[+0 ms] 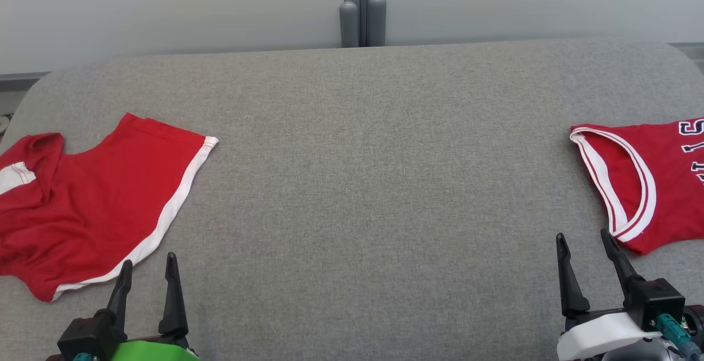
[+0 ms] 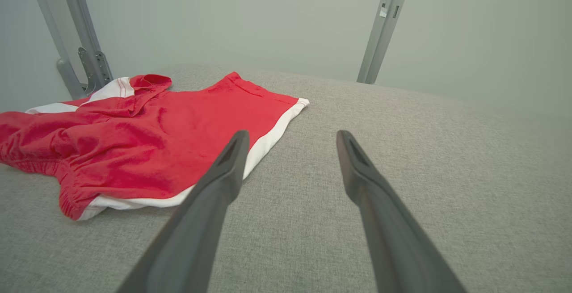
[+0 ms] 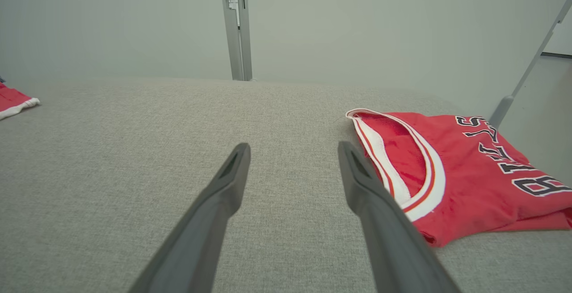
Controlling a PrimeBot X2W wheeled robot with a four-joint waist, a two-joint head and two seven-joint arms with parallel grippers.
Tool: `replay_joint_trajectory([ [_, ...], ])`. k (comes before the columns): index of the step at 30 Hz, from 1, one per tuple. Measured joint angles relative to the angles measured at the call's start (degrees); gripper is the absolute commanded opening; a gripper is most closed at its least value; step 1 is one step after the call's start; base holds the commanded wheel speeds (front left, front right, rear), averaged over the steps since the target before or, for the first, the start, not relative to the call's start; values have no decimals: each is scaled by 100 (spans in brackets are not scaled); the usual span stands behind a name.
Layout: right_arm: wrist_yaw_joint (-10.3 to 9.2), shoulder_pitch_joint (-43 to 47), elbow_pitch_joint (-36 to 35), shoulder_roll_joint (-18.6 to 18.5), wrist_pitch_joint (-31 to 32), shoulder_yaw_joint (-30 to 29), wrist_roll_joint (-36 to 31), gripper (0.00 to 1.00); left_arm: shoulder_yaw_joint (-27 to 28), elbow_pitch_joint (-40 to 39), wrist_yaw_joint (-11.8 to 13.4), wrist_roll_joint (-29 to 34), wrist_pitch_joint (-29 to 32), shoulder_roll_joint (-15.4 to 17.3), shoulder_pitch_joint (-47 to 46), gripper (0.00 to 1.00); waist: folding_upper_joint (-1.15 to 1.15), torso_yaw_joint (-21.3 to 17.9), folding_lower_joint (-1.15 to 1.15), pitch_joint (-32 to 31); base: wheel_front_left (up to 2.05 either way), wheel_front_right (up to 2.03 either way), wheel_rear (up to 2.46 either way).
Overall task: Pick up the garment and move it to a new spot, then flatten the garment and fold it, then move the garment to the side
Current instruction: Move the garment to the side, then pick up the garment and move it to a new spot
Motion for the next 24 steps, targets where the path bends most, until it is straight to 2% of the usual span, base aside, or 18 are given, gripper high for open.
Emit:
replay_joint_trajectory([
  [16, 0, 93, 7, 37, 0, 22, 12, 100, -91, 2, -5, 0, 0, -7, 97, 100, 0, -21, 0, -177, 0, 0, 0],
  [24, 0, 119, -7, -21, 0, 82, 3, 100, -129, 23, -5, 0, -1, -5, 79, 100, 0, 125, 0, -187, 0, 0, 0],
])
